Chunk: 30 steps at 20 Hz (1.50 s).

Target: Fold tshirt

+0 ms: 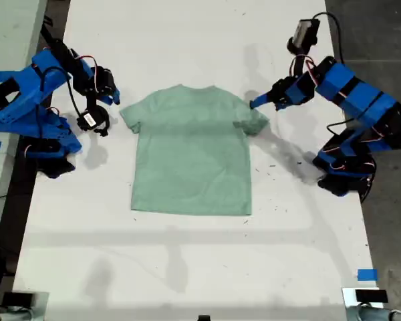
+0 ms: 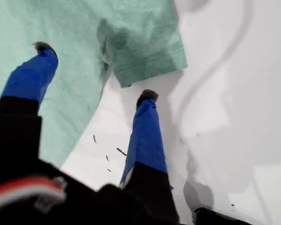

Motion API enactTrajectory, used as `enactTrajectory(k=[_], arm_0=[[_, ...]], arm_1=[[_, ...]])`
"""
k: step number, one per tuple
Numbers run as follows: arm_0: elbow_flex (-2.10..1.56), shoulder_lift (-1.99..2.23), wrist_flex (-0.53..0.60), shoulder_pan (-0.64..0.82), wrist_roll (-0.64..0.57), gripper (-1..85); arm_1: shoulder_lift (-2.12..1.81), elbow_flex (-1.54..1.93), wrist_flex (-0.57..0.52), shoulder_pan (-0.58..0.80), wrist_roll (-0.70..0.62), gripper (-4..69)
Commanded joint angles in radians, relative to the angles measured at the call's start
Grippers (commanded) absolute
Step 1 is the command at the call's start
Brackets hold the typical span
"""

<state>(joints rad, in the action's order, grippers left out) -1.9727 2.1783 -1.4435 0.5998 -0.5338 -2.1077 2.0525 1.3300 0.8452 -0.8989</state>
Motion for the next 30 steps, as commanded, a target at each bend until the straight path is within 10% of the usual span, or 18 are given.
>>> enactTrajectory(k=[1,11,14,17,30], arm_0=[[0.017,0.000,0.014,0.014,-0.008,3.2],[-0.011,-0.002,0.034,0.002,-0.003,3.0],[-0.014,-0.005,0.037,-0.002,-0.003,2.3],[-0.021,-0.005,0.043,-0.003,0.000,2.1],[-0.100,0.078,0.054,-0.028,0.035,0.7]], arm_1=[[0.026,0.075,-0.135,0.057,-0.046,33.5],[0.508,0.037,-0.387,0.095,-0.092,31.0],[0.545,0.009,-0.382,0.106,-0.084,1.6],[0.549,0.005,-0.373,0.084,-0.080,-0.6],[0.304,-0.448,0.032,-0.181,0.103,-0.6]])
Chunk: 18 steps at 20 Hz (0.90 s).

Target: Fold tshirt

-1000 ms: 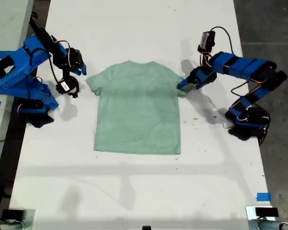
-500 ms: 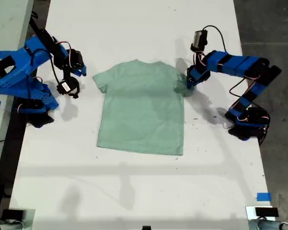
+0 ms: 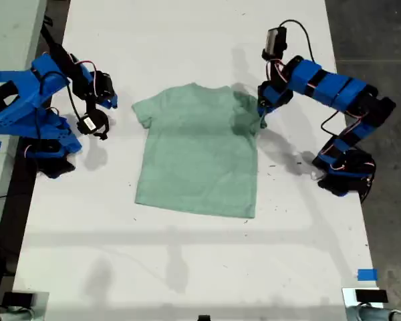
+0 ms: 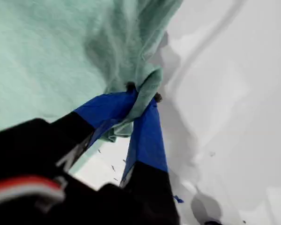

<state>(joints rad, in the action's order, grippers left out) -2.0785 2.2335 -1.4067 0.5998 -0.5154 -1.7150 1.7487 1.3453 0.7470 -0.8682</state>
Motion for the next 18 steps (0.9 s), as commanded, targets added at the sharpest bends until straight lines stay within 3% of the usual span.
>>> enactTrajectory(k=[1,7,13,14,15,16,17,18], arm_0=[[0.003,0.023,0.026,-0.031,0.021,0.5],[0.002,0.018,0.048,-0.057,0.040,0.1],[0.006,0.017,0.054,-0.071,0.049,0.1],[0.014,0.009,0.052,-0.072,0.049,0.1],[0.025,0.002,0.049,-0.072,0.049,0.1],[0.032,-0.008,0.049,-0.075,0.049,0.1],[0.038,-0.017,0.051,-0.078,0.049,0.1],[0.046,-0.028,0.054,-0.083,0.049,0.1]], arm_1=[[-0.069,-0.207,0.017,-0.129,0.117,-0.6],[0.201,-0.417,-0.189,-0.267,0.247,-0.6],[0.489,-0.480,-0.456,-0.276,0.330,1.2],[0.528,-0.491,-0.486,-0.275,0.337,6.4],[0.589,-0.546,-0.474,-0.276,0.334,18.9],[0.657,-0.634,-0.416,-0.279,0.339,24.8],[0.696,-0.704,-0.374,-0.287,0.311,38.2],[0.699,-0.749,-0.327,-0.291,0.308,37.3]])
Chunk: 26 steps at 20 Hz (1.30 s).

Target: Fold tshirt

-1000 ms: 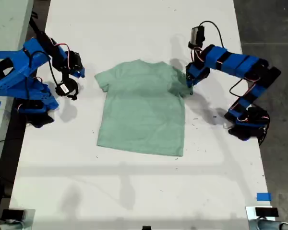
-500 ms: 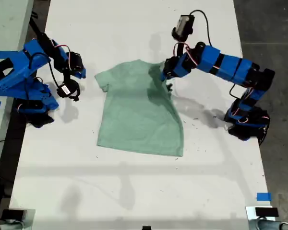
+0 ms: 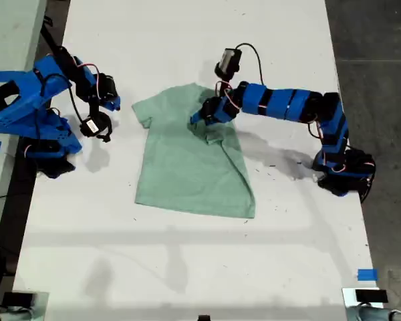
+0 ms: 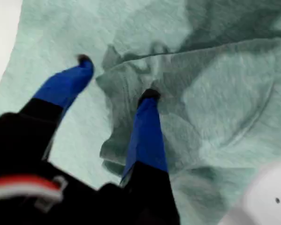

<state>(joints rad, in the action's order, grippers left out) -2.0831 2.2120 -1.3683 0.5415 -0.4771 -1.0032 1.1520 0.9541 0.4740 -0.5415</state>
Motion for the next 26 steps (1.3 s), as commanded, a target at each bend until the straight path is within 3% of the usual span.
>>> enactTrajectory(k=[1,3,8,10,12,15,17,22,26], arm_0=[[0.061,-0.020,0.018,-0.031,0.011,0.1],[0.078,-0.038,0.018,-0.043,0.015,0.1],[0.098,-0.052,0.017,-0.052,0.015,0.1],[0.132,-0.091,-0.005,-0.048,0.015,0.1],[0.190,-0.153,-0.029,-0.040,0.009,0.6],[0.302,-0.241,-0.071,-0.014,-0.028,23.0],[0.376,-0.284,-0.089,0.012,-0.069,28.8],[0.561,-0.419,-0.172,0.091,-0.150,32.5],[0.518,-0.511,-0.103,0.137,-0.186,33.4]], arm_1=[[-0.040,-0.181,0.130,-0.018,-0.005,34.2],[-0.181,-0.195,0.242,-0.014,-0.031,29.0],[-0.538,-0.038,0.500,-0.018,-0.061,24.0],[-0.658,0.127,0.492,-0.052,-0.049,16.9],[-0.739,0.261,0.468,-0.094,-0.021,16.4],[-0.828,0.411,0.431,-0.138,0.029,16.9],[-0.885,0.482,0.414,-0.150,0.052,16.7],[-1.020,0.574,0.411,-0.153,0.069,15.3],[-1.065,0.621,0.413,-0.149,0.072,14.8]])
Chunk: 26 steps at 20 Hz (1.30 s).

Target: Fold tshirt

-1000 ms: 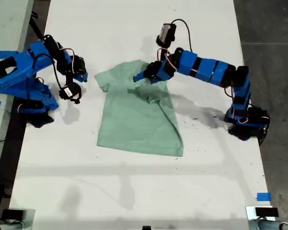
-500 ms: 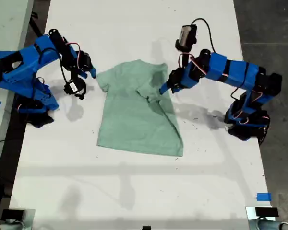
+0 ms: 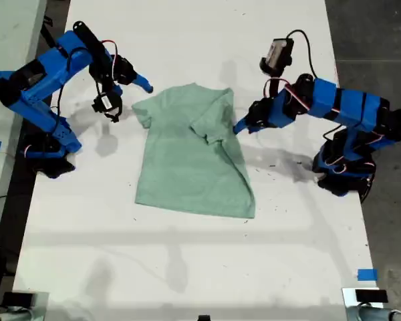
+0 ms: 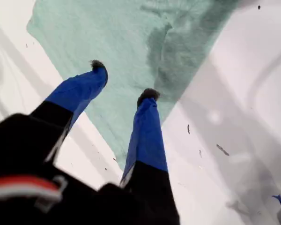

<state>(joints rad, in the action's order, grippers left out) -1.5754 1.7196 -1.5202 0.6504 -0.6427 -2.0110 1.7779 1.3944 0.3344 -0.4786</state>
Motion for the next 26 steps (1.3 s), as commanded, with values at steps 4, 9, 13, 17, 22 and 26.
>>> enactTrajectory(k=[4,9,13,17,22,26], arm_0=[[-0.141,-0.114,0.235,0.071,-0.046,33.1],[-0.192,-0.258,0.387,0.078,-0.052,33.2],[-0.192,-0.387,0.460,0.078,-0.052,31.1],[-0.155,-0.456,0.463,0.078,-0.048,6.5],[-0.152,-0.448,0.488,0.067,-0.046,0.1],[-0.146,-0.344,0.443,0.060,-0.032,0.1]], arm_1=[[-0.058,0.002,-0.025,-0.018,0.011,14.6],[-0.078,0.025,-0.015,-0.032,0.025,14.4],[-0.124,0.074,-0.015,-0.034,0.037,14.2],[-0.164,0.114,-0.018,-0.028,0.043,13.6],[-0.179,0.140,-0.026,-0.029,0.049,12.6],[-0.195,0.150,-0.026,-0.026,0.051,11.9]])
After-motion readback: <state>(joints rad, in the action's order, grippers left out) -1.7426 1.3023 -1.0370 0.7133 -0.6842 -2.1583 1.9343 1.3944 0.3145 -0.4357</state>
